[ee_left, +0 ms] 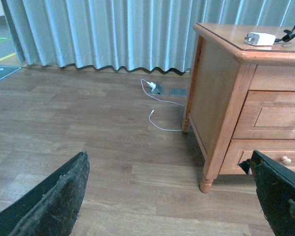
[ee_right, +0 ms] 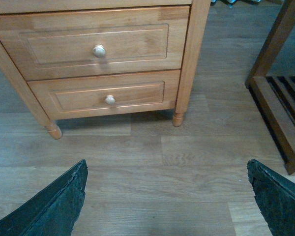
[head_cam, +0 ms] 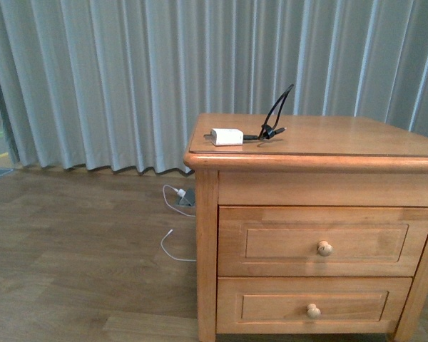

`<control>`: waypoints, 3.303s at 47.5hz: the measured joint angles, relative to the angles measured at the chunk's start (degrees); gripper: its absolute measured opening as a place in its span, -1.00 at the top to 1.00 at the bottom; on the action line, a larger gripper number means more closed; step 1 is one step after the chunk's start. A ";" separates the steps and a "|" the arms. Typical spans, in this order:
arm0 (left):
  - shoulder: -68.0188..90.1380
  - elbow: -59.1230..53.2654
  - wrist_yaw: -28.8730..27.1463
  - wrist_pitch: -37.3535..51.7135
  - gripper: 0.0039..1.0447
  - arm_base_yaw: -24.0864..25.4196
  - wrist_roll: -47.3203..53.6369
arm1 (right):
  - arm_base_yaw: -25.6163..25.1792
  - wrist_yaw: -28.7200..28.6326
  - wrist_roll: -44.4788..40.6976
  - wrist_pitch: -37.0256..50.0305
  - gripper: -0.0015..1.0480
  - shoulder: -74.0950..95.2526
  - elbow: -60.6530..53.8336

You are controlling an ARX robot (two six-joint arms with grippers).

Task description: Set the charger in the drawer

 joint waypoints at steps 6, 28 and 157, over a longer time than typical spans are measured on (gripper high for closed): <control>0.00 0.00 0.00 0.00 -0.89 0.00 0.02 | -0.50 -3.21 0.52 9.29 -0.85 11.45 3.67; 0.00 0.00 -0.02 0.00 -0.89 0.00 0.00 | 6.43 -1.46 -2.71 45.09 -0.85 69.33 23.34; 0.00 0.00 0.00 0.00 -0.89 0.00 0.00 | 9.42 -5.92 5.38 48.17 0.71 96.98 34.86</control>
